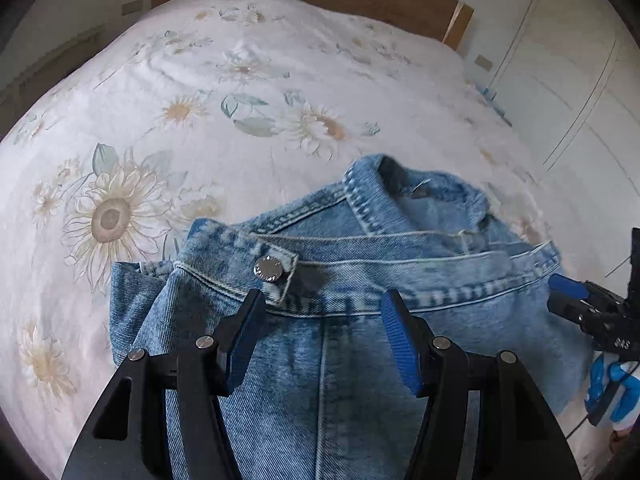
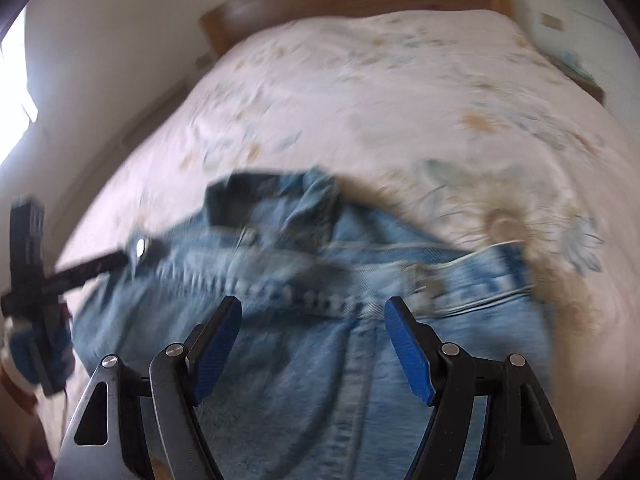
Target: Fold large clothes
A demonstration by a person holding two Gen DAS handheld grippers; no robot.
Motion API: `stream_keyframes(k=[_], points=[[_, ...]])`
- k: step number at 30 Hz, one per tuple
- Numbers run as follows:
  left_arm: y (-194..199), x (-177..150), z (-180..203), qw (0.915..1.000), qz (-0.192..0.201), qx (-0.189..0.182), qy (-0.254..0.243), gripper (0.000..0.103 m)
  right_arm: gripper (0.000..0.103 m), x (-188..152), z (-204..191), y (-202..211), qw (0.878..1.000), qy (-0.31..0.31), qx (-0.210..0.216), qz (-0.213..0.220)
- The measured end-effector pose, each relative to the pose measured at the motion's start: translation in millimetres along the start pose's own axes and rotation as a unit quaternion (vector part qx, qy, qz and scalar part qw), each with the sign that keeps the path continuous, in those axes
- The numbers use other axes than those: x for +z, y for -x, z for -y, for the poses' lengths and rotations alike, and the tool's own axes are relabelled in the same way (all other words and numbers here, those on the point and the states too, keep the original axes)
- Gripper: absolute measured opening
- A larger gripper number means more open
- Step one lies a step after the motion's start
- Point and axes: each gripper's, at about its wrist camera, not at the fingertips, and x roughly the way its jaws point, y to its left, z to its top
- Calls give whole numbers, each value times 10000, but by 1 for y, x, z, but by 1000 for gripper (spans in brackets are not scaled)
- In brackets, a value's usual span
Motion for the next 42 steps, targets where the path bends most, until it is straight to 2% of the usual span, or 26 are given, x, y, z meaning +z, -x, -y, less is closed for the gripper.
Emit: stream_keyframes(k=[1, 3, 5, 7, 9, 10, 11, 12, 14, 16, 19, 21, 24, 26, 27, 30, 32, 39, 42], points=[[-12, -1, -6, 9997, -115, 206, 50, 55, 75, -4, -7, -9, 9998, 141, -28, -102], [-29, -4, -26, 9986, -269, 375, 271, 55, 75, -12, -17, -33, 9979, 480, -253, -358], [-29, -6, -44, 9981, -233, 266, 509, 54, 75, -17, -11, -52, 9953, 618, -526, -536], [-23, -5, -51, 9977, -193, 209, 615, 54, 73, -14, 1, -57, 9938, 560, -797, -531], [-14, -3, -52, 9976, -116, 321, 603, 54, 66, -9, 16, -54, 9947, 393, -786, -527], [-9, -3, -53, 9970, -61, 485, 598, 54, 66, -8, 18, -51, 9936, 443, -902, -522], [-3, -3, -52, 9952, 5, 815, 537, 55, 66, -7, 17, -47, 9892, 612, -1241, -479], [5, -4, -47, 9927, 77, 1137, 395, 55, 67, -7, 18, -43, 9869, 697, -1382, -451], [18, -7, -29, 9901, 248, 1380, 88, 55, 67, -9, 20, -29, 9880, 631, -1354, -390], [27, -14, -7, 9899, 412, 1345, -171, 55, 70, -12, 14, -18, 9877, 733, -1352, -298], [30, -25, 32, 9938, 489, 873, -490, 55, 71, -20, -1, -7, 9897, 835, -1143, -235], [22, -33, 60, 9952, 375, 588, -682, 56, 72, -29, -13, -6, 9897, 935, -1046, -273], [1, -50, 85, 9946, 75, 509, -901, 56, 72, -40, -29, -12, 9897, 1030, -913, -385], [-14, -58, 86, 9934, -69, 670, -928, 57, 72, -48, -36, -17, 9877, 1152, -948, -472], [-16, -63, 83, 9933, -12, 641, -964, 58, 72, -55, -38, -19, 9859, 1237, -1004, -513], [-8, -67, 78, 9934, 42, 573, -989, 58, 78, -74, -30, -16, 9843, 1275, -1093, -545], [-1, -71, 76, 9925, 82, 686, -1010, 59, 79, -83, -17, -8, 9865, 1127, -1069, -519], [43, -89, 39, 9936, 328, 931, -547, 62, 80, -103, -2, 28, 9863, 996, -1262, -363], [47, -104, 20, 9935, 277, 1075, -230, 71, 80, -108, -7, 41, 9836, 1133, -1382, -237]])
